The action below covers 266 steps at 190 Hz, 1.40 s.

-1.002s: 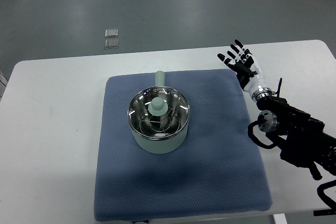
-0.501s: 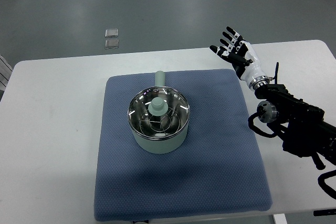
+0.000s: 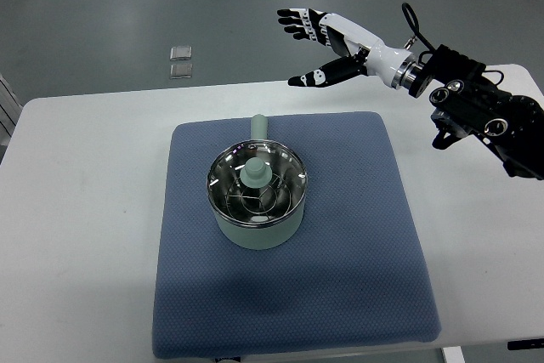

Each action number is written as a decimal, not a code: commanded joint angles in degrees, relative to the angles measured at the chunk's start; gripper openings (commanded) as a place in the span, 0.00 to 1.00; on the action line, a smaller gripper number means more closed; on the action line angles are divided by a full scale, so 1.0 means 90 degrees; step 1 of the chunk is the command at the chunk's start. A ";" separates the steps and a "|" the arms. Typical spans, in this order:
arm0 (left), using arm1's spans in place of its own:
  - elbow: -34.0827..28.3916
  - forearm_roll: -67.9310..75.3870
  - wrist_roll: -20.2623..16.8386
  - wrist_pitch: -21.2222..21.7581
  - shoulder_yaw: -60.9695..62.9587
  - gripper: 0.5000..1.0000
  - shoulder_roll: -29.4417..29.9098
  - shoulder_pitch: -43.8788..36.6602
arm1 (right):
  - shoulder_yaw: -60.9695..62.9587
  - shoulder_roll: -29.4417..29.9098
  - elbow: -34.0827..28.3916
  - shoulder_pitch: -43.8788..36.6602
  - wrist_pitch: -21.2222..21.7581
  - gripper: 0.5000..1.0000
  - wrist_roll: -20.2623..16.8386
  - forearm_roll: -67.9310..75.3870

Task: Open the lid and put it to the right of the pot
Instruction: 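Raise the right hand and swing it over the saucepan, then lower the right hand onto the green lid knob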

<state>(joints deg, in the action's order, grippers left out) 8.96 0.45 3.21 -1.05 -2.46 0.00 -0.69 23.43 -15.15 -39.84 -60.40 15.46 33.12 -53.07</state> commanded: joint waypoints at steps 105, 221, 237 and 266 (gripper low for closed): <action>0.0000 -0.0001 -0.0005 0.0000 0.0000 1.00 0.0000 -0.0001 | -0.2174 -0.0202 -0.2116 -0.2488 0.1320 0.86 0.0208 -0.4621; 0.0000 -0.0001 -0.0005 0.0000 -0.0010 1.00 0.0000 -0.0001 | -0.2867 0.0316 -0.2116 -0.2771 0.1076 0.85 0.0208 -0.5519; 0.0000 -0.0001 -0.0005 0.0000 -0.0010 1.00 0.0000 -0.0001 | -0.2926 0.0306 -0.2116 -0.2791 0.0997 0.85 0.0208 -0.5636; 0.0000 -0.0001 -0.0005 0.0000 -0.0010 1.00 0.0000 -0.0001 | -0.2946 0.0218 -0.2116 -0.2888 0.0968 0.85 0.0208 -0.5724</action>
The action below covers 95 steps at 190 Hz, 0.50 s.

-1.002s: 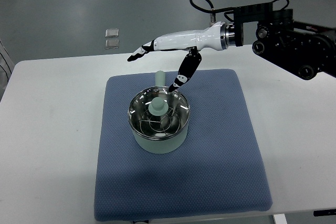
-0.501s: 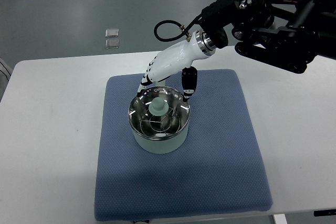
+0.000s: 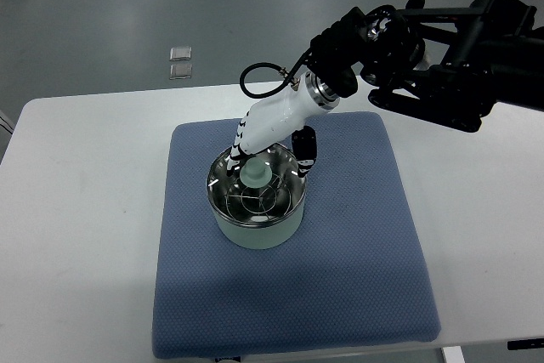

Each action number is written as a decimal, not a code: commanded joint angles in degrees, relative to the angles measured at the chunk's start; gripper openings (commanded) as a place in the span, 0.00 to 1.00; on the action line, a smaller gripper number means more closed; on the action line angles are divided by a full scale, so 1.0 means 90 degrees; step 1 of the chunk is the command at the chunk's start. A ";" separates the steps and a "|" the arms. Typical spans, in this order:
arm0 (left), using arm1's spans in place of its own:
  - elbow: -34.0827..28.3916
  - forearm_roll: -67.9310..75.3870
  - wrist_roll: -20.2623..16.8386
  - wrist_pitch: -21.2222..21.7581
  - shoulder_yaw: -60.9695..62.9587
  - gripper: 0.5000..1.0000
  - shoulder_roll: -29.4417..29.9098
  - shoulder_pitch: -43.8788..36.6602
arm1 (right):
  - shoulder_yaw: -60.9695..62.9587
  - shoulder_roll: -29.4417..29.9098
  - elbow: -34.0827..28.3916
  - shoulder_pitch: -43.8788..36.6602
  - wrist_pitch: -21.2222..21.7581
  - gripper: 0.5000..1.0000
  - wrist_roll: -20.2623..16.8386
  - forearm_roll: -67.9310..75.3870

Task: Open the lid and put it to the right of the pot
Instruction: 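Lower the right hand onto the green lid knob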

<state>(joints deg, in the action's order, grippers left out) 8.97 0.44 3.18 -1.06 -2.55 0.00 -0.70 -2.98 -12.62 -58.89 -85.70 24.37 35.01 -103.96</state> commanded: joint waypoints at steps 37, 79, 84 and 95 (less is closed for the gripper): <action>0.0000 0.0000 -0.0002 0.0000 0.0000 1.00 0.0000 0.0000 | -0.0206 -0.0132 -0.0019 -0.0205 -0.0012 0.85 -0.0001 -0.0079; 0.0000 0.0000 -0.0002 0.0000 0.0000 1.00 0.0000 0.0000 | -0.0265 -0.0219 -0.0224 -0.0244 -0.0002 0.85 -0.0001 -0.0069; 0.0000 0.0000 -0.0002 0.0000 0.0000 1.00 0.0000 0.0000 | -0.0265 -0.0219 -0.0224 -0.0244 -0.0002 0.85 -0.0001 -0.0069; 0.0000 0.0000 0.0008 0.0000 0.0000 1.00 0.0000 0.0000 | -0.0255 -0.0229 -0.0224 -0.0244 -0.0012 0.85 -0.0001 -0.0060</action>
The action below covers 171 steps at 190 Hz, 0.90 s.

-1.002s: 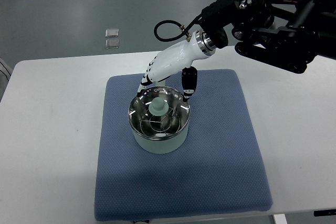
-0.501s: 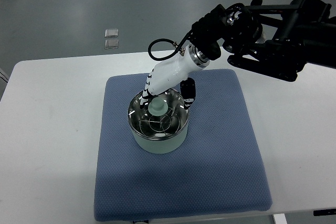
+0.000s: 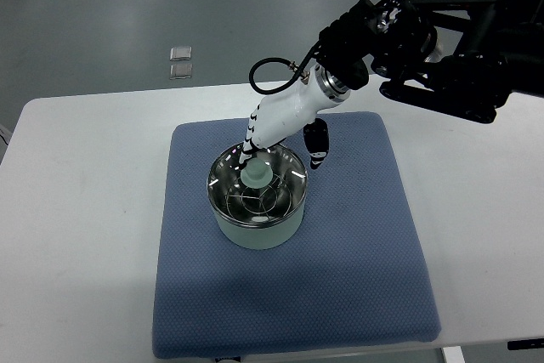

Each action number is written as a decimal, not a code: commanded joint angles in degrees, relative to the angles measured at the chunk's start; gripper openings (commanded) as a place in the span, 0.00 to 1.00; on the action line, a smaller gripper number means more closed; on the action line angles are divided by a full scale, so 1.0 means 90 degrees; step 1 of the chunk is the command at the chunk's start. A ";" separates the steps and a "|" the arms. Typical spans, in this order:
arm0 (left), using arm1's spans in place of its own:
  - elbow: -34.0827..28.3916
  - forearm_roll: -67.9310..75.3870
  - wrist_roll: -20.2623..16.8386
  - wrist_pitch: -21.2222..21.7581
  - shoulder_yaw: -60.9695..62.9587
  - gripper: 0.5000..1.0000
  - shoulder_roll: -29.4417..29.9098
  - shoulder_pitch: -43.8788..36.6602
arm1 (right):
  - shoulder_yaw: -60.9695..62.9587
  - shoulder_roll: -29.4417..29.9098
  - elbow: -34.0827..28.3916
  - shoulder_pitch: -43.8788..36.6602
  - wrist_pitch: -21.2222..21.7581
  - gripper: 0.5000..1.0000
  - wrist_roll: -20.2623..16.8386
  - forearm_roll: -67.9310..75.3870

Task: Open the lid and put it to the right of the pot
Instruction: 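Lower the right hand onto the green lid knob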

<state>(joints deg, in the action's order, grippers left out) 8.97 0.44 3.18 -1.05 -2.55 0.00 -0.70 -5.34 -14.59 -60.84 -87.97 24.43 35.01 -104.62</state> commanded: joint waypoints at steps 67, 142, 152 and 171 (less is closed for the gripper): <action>0.0000 0.0000 -0.0002 -0.0001 0.0000 1.00 0.0000 0.0000 | 0.0066 0.0048 0.0031 0.0126 -0.0205 0.83 -0.0001 0.0091; 0.0000 0.0000 -0.0002 -0.0001 0.0000 1.00 0.0000 0.0000 | 0.0105 0.0058 0.0158 0.0292 -0.0303 0.83 -0.0001 0.0130; 0.0000 0.0000 -0.0002 -0.0001 0.0000 1.00 0.0000 0.0000 | 0.0105 0.0068 0.0178 0.0311 -0.0342 0.83 -0.0001 0.0150; 0.0000 0.0000 -0.0002 -0.0001 0.0000 1.00 0.0000 0.0000 | 0.0115 0.0068 0.0178 0.0350 -0.0459 0.83 -0.0001 0.0179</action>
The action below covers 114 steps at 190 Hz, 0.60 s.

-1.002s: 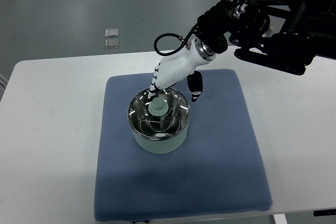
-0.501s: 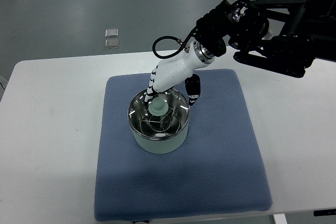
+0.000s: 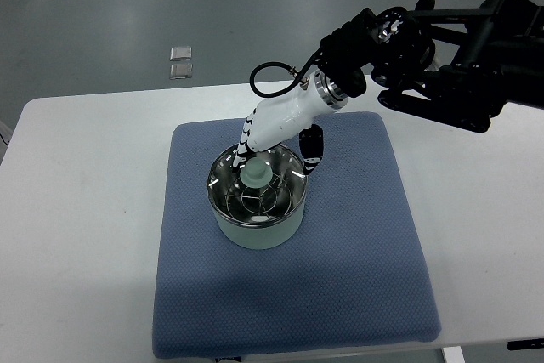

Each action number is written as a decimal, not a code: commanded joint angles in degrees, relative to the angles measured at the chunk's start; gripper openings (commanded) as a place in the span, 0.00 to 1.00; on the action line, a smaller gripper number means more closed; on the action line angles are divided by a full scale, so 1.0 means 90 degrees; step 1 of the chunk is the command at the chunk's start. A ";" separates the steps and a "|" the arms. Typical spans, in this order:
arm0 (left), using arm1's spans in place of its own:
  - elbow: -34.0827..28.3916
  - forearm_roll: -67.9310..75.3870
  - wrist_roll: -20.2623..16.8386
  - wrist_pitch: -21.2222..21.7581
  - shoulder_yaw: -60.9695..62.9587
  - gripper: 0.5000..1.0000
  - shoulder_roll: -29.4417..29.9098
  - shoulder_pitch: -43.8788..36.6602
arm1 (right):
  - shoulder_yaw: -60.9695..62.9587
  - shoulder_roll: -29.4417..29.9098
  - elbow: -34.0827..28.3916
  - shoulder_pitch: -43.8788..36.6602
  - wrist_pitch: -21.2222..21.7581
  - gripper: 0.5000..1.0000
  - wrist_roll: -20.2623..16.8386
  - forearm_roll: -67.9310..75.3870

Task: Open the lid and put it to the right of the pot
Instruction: 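Lower the right hand onto the green lid knob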

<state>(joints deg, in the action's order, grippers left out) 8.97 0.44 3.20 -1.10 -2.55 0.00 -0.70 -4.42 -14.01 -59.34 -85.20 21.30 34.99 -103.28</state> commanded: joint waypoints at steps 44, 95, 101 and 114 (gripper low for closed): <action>0.0000 0.0000 -0.0004 0.0005 0.0000 1.00 0.0000 0.0000 | 0.0012 0.0004 0.0021 0.0199 -0.0326 0.83 0.0001 0.0108; 0.0000 0.0000 0.0006 0.0005 0.0000 1.00 0.0000 0.0000 | 0.0012 -0.0006 0.0109 0.0306 -0.0434 0.83 0.0001 0.0098; 0.0000 0.0000 -0.0004 0.0005 0.0000 1.00 0.0000 0.0000 | 0.0022 -0.0006 0.0129 0.0306 -0.0434 0.83 0.0001 0.0108; 0.0000 0.0000 -0.0004 -0.0005 0.0000 1.00 0.0000 0.0000 | 0.0051 -0.0006 0.0129 0.0306 -0.0434 0.82 0.0001 0.0108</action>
<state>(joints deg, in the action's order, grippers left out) 8.97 0.44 3.19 -1.05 -2.55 0.00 -0.70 -4.27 -14.04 -58.29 -82.52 17.42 34.99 -102.33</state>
